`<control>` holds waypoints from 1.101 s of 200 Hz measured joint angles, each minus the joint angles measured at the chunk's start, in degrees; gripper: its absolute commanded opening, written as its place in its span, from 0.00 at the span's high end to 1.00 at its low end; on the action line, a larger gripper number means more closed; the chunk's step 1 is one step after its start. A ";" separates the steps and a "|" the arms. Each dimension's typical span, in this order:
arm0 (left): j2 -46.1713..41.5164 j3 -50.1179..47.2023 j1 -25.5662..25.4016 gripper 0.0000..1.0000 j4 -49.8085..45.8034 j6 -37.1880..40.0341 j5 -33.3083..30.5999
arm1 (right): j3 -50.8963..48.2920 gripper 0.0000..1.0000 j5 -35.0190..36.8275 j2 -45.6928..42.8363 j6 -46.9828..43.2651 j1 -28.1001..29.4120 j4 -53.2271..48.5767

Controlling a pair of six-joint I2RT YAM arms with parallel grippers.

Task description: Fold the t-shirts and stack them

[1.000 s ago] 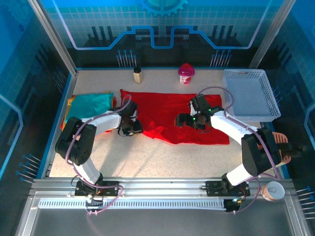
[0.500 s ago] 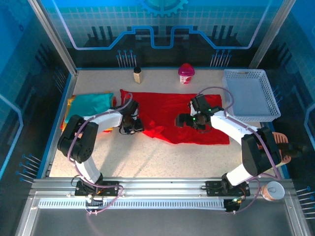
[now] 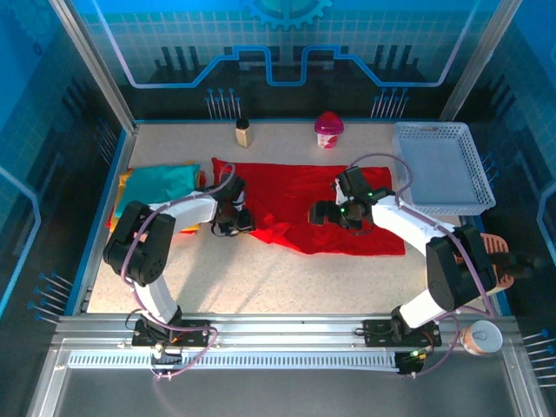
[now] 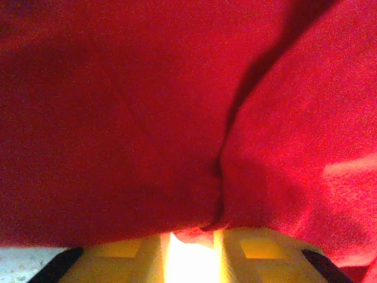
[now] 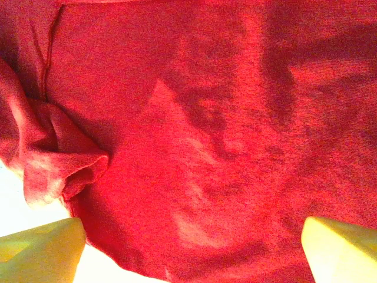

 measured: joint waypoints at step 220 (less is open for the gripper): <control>-22.82 -6.97 -5.66 1.00 -15.26 -5.99 0.20 | -6.08 0.07 7.26 -7.58 3.80 -4.31 -3.98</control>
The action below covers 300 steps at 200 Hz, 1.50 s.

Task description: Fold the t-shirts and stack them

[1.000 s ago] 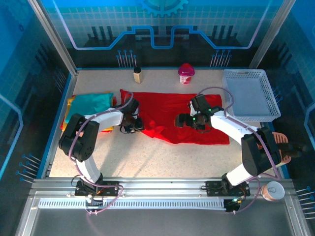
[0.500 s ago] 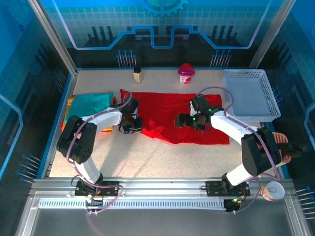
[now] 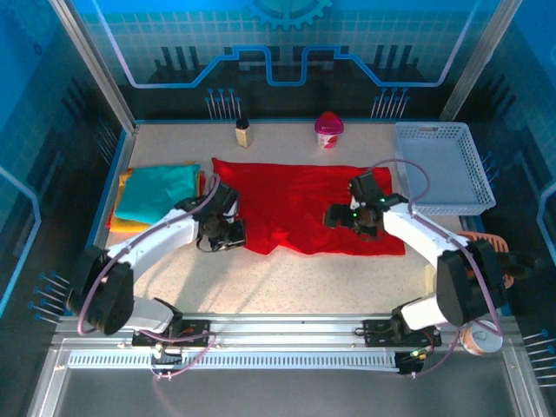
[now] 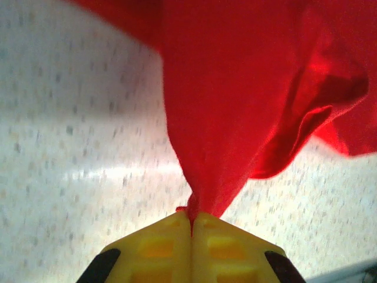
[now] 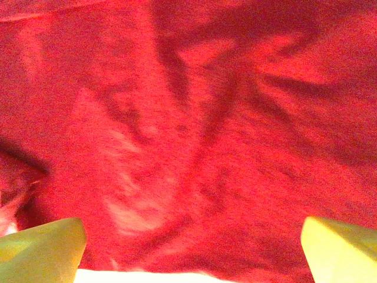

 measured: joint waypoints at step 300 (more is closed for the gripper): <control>-41.00 -16.68 -2.03 1.00 -23.80 -21.14 1.95 | -15.39 0.87 4.22 -5.99 6.05 -29.31 -4.57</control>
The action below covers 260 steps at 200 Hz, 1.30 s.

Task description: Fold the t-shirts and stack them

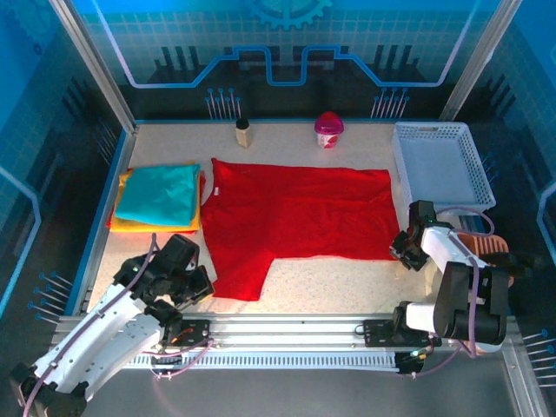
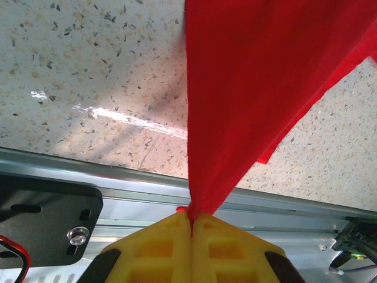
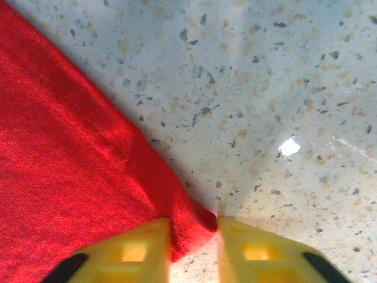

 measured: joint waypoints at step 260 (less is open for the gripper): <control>44.85 47.54 18.40 1.00 9.44 27.65 -1.86 | 13.25 1.00 -9.07 7.28 6.60 0.04 8.20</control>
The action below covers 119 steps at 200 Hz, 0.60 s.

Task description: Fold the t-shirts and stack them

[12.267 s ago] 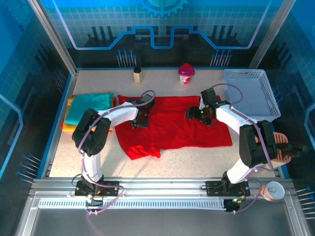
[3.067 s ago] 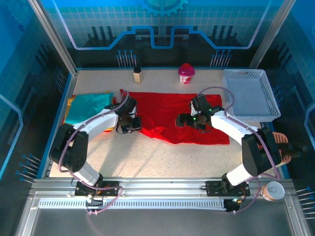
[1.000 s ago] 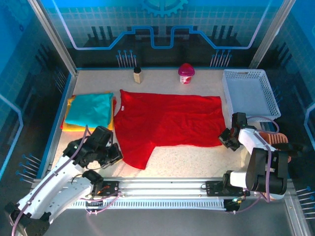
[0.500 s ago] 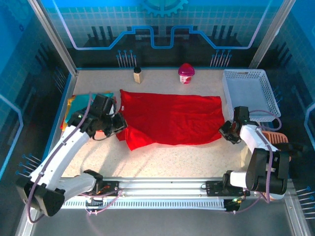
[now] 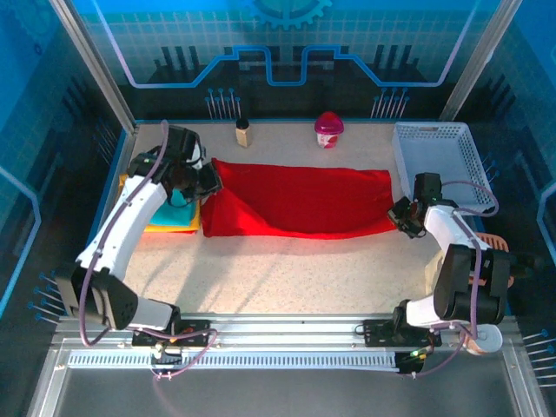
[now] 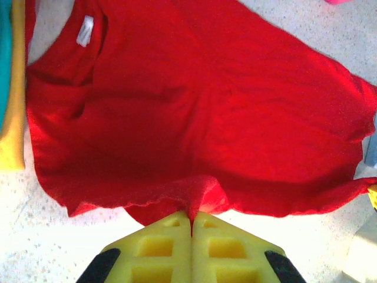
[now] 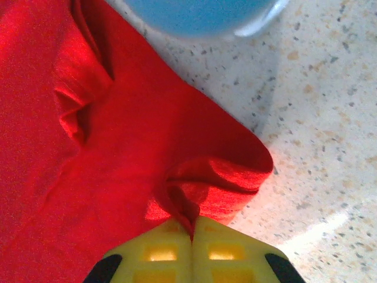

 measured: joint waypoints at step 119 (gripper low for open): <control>21.64 18.73 1.62 1.00 0.48 5.38 -1.42 | 6.25 1.00 -0.44 7.45 3.80 0.00 2.49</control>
